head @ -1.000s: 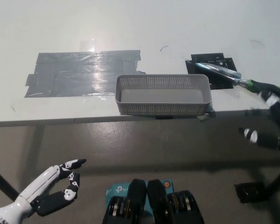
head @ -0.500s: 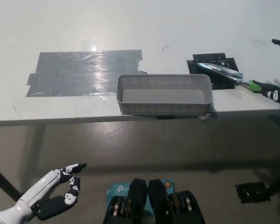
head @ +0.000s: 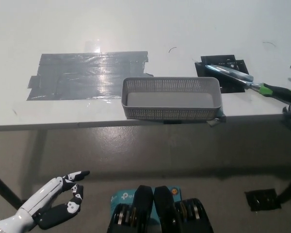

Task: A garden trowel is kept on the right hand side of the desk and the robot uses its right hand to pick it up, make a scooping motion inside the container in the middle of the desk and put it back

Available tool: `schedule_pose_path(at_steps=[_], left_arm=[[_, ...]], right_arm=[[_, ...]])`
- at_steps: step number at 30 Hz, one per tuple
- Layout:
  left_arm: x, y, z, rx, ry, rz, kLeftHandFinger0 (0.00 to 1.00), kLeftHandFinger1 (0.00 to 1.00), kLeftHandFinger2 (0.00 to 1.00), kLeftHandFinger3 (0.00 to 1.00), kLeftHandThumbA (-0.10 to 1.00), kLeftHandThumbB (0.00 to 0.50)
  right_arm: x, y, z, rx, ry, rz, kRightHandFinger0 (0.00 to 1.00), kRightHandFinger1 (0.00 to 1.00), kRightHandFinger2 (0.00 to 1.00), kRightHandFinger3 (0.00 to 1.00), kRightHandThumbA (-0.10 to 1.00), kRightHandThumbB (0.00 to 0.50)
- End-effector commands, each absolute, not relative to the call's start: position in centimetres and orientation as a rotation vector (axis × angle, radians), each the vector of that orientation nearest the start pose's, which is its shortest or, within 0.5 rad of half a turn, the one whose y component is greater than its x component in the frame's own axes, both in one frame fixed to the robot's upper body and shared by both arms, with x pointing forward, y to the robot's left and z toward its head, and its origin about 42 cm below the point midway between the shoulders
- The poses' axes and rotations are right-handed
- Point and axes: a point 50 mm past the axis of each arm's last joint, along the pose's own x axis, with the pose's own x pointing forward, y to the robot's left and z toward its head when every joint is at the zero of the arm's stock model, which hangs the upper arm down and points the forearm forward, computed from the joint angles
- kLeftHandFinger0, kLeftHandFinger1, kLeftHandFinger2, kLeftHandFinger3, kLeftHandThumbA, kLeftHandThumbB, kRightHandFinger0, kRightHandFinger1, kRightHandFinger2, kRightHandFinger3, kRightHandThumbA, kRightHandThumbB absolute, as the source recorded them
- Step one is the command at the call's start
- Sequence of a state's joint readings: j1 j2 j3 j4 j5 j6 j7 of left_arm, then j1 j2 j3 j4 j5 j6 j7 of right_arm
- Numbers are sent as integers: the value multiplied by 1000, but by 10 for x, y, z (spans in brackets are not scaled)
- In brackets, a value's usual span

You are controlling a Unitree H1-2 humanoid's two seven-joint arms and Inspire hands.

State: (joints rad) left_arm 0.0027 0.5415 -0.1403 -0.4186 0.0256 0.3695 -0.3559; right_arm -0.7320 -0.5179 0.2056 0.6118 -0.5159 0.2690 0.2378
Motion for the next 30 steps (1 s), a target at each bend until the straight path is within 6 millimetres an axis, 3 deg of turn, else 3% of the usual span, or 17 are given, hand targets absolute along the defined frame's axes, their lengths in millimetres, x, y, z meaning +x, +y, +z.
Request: schedule_pose_path(at_steps=[1, 10, 14, 21, 24, 25, 27, 28, 30], left_arm=[[262, 294, 204, 602, 57, -506, 983, 1000, 1000, 1000, 1000, 306], [262, 294, 204, 608, 60, -505, 981, 1000, 1000, 1000, 1000, 326], [261, 293, 206, 596, 59, -510, 982, 1000, 1000, 1000, 1000, 297], [260, 293, 204, 611, 59, -511, 980, 1000, 1000, 1000, 1000, 319], [259, 292, 203, 609, 68, -512, 986, 1000, 1000, 1000, 1000, 309], [259, 293, 203, 612, 69, -512, 986, 1000, 1000, 1000, 1000, 308], [260, 292, 204, 614, 69, -513, 986, 1000, 1000, 1000, 1000, 305], [260, 292, 204, 610, 67, -514, 984, 1000, 1000, 1000, 1000, 307], [259, 295, 206, 624, 63, -519, 978, 1000, 1000, 1000, 1000, 308]], right_arm=[[512, -348, 241, -1086, 207, 106, 1000, 1000, 1000, 1000, 1000, 500], [514, -328, 238, -1120, 131, 138, 1000, 1000, 1000, 1000, 945, 500], [516, -329, 239, -1095, 104, 153, 1000, 1000, 1000, 1000, 861, 500], [516, -336, 241, -1086, 62, 215, 1000, 1000, 1000, 1000, 649, 400], [515, -333, 241, -1156, 48, 252, 1000, 1000, 1000, 1000, 675, 354], [515, -332, 241, -1161, 44, 259, 1000, 1000, 1000, 1000, 556, 301], [518, -331, 241, -1175, 75, 276, 1000, 1000, 1000, 1000, 454, 262], [523, -329, 241, -1233, 177, 342, 1000, 1000, 1000, 1000, 350, 216], [525, -328, 238, -1267, 274, 394, 1000, 1000, 1000, 1000, 186, 217]])
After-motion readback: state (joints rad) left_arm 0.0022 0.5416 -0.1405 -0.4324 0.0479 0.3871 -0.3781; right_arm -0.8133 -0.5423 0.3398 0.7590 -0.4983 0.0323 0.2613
